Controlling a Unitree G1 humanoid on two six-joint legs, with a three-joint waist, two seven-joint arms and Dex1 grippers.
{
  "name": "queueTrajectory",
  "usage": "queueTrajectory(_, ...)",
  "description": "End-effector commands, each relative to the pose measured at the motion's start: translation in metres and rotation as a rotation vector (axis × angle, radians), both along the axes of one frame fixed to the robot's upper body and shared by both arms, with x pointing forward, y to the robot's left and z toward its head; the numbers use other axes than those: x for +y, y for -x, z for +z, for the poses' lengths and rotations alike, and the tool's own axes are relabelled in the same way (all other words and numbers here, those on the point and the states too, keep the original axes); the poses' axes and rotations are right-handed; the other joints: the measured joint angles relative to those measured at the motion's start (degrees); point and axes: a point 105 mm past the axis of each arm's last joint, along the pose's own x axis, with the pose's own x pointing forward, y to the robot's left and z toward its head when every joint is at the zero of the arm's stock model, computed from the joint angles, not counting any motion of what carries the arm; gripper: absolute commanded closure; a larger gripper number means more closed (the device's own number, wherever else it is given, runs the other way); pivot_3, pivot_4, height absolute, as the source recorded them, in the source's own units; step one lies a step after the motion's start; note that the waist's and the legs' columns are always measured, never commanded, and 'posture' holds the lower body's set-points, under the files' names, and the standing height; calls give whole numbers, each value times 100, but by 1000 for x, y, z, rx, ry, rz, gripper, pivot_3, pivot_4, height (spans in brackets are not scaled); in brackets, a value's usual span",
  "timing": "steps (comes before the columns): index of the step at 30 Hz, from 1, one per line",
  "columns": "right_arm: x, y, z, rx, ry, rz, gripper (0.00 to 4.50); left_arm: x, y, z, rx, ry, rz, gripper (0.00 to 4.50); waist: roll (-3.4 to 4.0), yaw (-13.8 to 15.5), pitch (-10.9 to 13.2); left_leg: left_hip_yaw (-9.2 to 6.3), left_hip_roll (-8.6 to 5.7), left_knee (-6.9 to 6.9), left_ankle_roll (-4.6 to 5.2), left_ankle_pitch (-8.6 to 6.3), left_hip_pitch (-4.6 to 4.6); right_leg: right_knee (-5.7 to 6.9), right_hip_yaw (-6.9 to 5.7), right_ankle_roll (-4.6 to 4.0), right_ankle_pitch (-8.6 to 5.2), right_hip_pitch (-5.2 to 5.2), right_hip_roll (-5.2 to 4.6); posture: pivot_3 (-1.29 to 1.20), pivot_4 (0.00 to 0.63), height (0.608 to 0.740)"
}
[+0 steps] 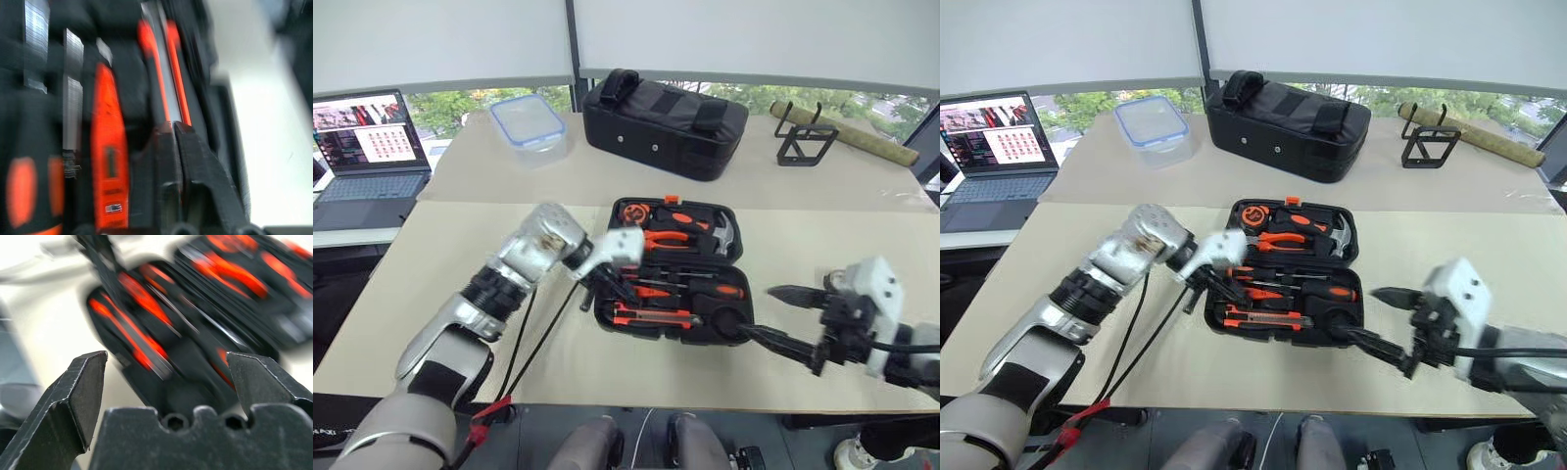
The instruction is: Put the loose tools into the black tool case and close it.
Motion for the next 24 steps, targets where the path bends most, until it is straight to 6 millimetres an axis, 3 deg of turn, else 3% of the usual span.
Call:
queueTrajectory(1, -41, 2, 8, -32, 65, -139, 0, 22, 10, 37, -6, 164, 26, 2721, 4, -39, -2, 0, 1, -3, -3, 2, 4, -1, -2, -1, 0, 2, -1, 0, 150, 717)
queueTrajectory(6, -77, -12, 2, -19, 117, -243, 0, 40, 24, 55, 12, 263, 79, 875, 9, -135, -4, 9, 6, -17, -10, 3, 19, -7, 4, -10, -4, 10, -17, 0, 150, 717)
queueTrajectory(9, -90, -29, -5, -19, 147, -267, 0, 44, 32, 58, 12, 297, 108, 47, 9, -164, -3, 10, 5, -18, -11, 3, 20, -10, 4, -13, -2, 15, -18, 0, 150, 717)
queueTrajectory(14, -95, -66, -12, -43, 167, -253, 0, 43, 42, 55, -31, 316, 149, 47, 9, -191, -2, 13, 5, -22, -12, 3, 25, -6, 7, -14, -2, 15, -24, 0, 150, 717)
queueTrajectory(17, -95, -86, -20, -35, 172, -249, 0, 45, 51, 55, 27, 327, 145, 47, 11, -197, -2, 16, 5, -22, -13, 3, 25, -5, 7, -16, -1, 12, -24, 0, 150, 717)
queueTrajectory(23, -94, -114, -50, 45, 201, -232, 0, 50, 59, 48, -10, 260, 158, 47, 12, -202, -2, 15, 6, -23, -14, 3, 24, -6, 7, -17, 0, 11, -23, 0, 150, 717)
queueTrajectory(24, -96, -118, -53, 51, 195, -245, 250, 51, 58, 47, -20, 252, 168, 9, 14, -192, -1, 16, 5, -24, -14, 3, 25, -6, 7, -17, 0, 11, -24, 0, 150, 717)
